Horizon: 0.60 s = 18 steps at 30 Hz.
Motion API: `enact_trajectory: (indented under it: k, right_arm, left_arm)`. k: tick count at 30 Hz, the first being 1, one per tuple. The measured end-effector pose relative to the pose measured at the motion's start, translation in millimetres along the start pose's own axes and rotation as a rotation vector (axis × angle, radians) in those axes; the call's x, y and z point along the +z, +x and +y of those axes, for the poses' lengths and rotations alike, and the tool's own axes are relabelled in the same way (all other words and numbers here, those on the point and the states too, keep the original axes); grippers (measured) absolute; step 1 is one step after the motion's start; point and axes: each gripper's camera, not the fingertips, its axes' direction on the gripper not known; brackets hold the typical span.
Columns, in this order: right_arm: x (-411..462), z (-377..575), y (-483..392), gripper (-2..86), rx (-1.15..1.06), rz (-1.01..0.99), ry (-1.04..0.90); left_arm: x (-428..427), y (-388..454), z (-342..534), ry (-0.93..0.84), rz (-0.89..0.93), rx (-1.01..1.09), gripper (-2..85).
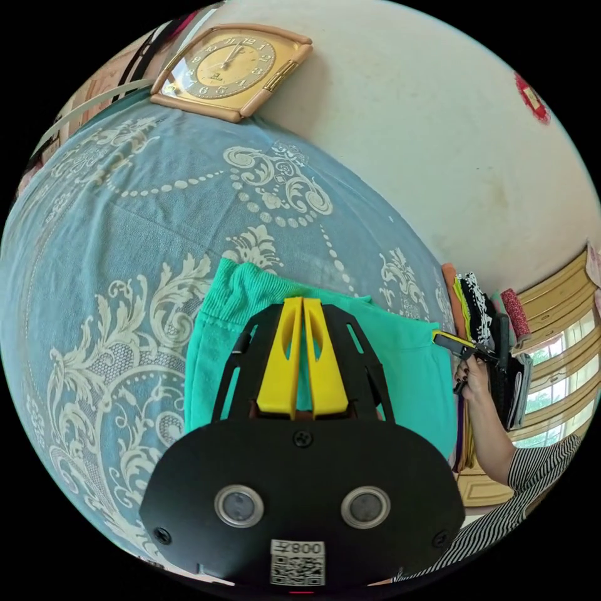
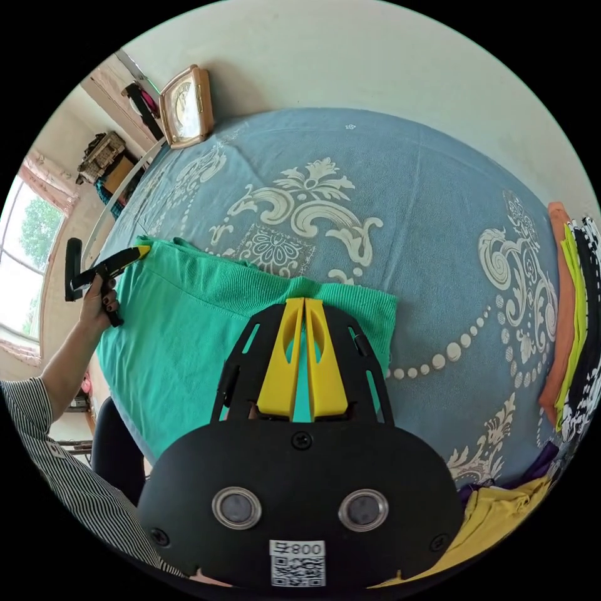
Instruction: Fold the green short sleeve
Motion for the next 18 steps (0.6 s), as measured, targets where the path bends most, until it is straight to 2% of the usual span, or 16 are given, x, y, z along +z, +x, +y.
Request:
enact_trajectory:
  k: [4, 6, 10, 13, 15, 18]
  right_arm:
    - [-3.7, 34.8, -9.4, 0.1, -0.001, 0.019, 0.044]
    - [7.5, 47.2, -12.9, 0.1, -0.001, 0.014, 0.014]
    - [21.6, 71.3, -3.3, 0.1, 0.046, -0.074, -0.003]
    - [14.8, 97.1, -6.4, 0.1, 0.063, -0.017, 0.033]
    - [11.4, 116.2, -8.8, 0.1, 0.070, 0.002, 0.031]
    - [-6.5, 162.3, -10.3, 0.1, 0.097, -0.024, 0.062]
  left_arm:
    - [-25.1, -14.6, 12.8, 0.014, -0.026, 0.009, 0.1]
    - [-28.8, -34.3, 19.4, -0.048, -0.026, -0.016, 0.1]
    - [-65.7, -47.4, 31.9, 0.034, -0.033, -0.035, 0.2]
    - [-82.1, -65.3, 38.2, -0.003, -0.069, -0.052, 0.2]
    - [-89.1, -87.0, 45.0, -0.074, -0.060, -0.079, 0.3]
    - [-129.9, -102.9, 65.0, -0.016, 0.012, -0.101, 0.5]
